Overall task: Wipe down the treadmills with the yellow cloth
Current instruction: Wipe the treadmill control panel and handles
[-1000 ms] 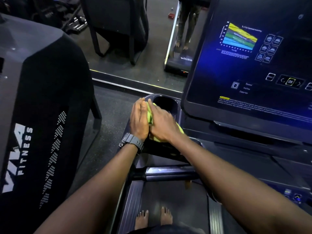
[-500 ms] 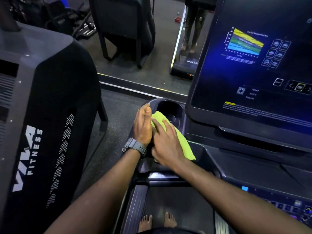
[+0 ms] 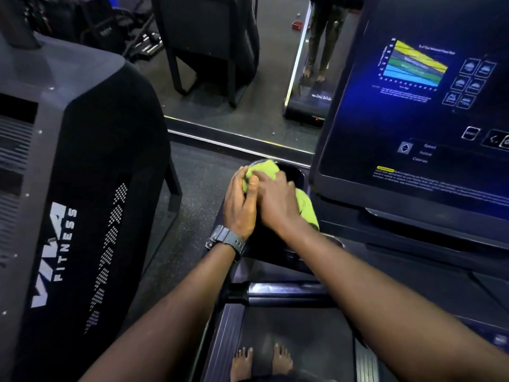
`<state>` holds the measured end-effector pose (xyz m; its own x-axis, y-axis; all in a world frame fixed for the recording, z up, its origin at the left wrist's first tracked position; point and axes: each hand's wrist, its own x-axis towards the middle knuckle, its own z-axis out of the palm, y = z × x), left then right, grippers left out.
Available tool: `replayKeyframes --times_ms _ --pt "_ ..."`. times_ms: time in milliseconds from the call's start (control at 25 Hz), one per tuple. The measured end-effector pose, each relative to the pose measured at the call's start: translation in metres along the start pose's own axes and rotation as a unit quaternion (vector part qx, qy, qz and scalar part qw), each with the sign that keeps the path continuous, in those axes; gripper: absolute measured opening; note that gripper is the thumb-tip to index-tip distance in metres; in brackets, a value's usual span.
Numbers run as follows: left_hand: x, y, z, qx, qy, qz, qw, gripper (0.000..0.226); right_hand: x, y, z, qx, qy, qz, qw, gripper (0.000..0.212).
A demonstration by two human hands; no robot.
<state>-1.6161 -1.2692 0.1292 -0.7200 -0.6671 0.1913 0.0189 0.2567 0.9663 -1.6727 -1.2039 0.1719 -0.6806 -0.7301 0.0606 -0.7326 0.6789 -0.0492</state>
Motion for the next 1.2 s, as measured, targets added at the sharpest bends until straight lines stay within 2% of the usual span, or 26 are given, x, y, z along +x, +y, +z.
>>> replayKeyframes --times_ms 80,240,280,400,480,560,640,720,840,920,960,1000,1040,1080,1120,1160,1200 --pt "-0.001 0.000 0.000 0.015 -0.015 0.001 1.000 0.080 -0.025 0.003 -0.002 -0.041 0.001 -0.027 0.999 0.028" --pt "-0.001 0.002 -0.001 0.041 -0.044 -0.003 0.998 0.082 0.002 0.019 0.000 -0.100 -0.020 0.102 0.990 0.031" --pt "-0.002 0.003 -0.001 0.037 -0.041 -0.005 0.998 0.082 0.003 0.012 0.004 -0.099 -0.028 0.084 0.991 0.034" --pt "-0.001 0.006 -0.004 -0.013 -0.026 -0.016 0.999 0.083 -0.044 0.010 0.008 -0.109 -0.013 -0.054 0.992 0.050" --pt "-0.002 0.006 -0.005 -0.018 -0.028 -0.018 0.999 0.082 -0.078 0.035 -0.001 -0.088 0.009 -0.085 0.992 0.062" --pt "-0.002 0.005 -0.005 -0.007 -0.036 -0.020 0.999 0.080 -0.075 0.041 -0.003 -0.118 0.001 -0.051 0.992 0.064" --pt "-0.004 0.005 -0.003 0.004 -0.039 -0.012 0.999 0.080 -0.057 0.018 0.003 -0.127 -0.014 0.011 0.992 0.063" --pt "-0.006 0.007 -0.002 0.013 -0.041 -0.009 0.999 0.079 -0.052 -0.001 0.006 -0.131 -0.038 0.020 0.991 0.050" --pt "-0.008 0.005 0.001 0.074 -0.059 0.010 0.995 0.075 -0.084 0.031 -0.001 -0.092 0.006 -0.115 0.989 0.038" --pt "-0.010 0.003 0.007 0.156 -0.089 0.040 0.983 0.076 -0.106 0.081 -0.018 -0.040 -0.017 -0.244 0.969 0.047" --pt "-0.012 0.002 0.013 0.194 -0.103 0.047 0.974 0.077 -0.114 0.103 -0.025 -0.031 -0.044 -0.272 0.961 0.058" --pt "-0.015 0.004 0.020 0.218 -0.116 0.050 0.968 0.076 -0.117 0.115 -0.029 -0.023 -0.062 -0.247 0.967 0.068" --pt "-0.018 0.007 0.026 0.225 -0.123 0.045 0.966 0.074 -0.114 0.114 -0.033 -0.009 -0.062 -0.186 0.981 0.074" --pt "-0.021 0.012 0.031 0.207 -0.118 0.028 0.971 0.071 -0.109 0.102 -0.030 0.019 -0.044 -0.116 0.992 0.072" --pt "-0.024 0.015 0.034 0.162 -0.105 -0.007 0.981 0.068 -0.106 0.082 -0.025 0.049 -0.025 -0.069 0.996 0.061" --pt "-0.025 0.017 0.033 0.108 -0.080 -0.042 0.990 0.065 -0.105 0.060 -0.019 0.054 -0.027 -0.078 0.995 0.045" --pt "-0.024 0.019 0.027 0.053 -0.050 -0.073 0.995 0.064 -0.103 0.047 -0.014 0.034 -0.049 -0.127 0.990 0.031"
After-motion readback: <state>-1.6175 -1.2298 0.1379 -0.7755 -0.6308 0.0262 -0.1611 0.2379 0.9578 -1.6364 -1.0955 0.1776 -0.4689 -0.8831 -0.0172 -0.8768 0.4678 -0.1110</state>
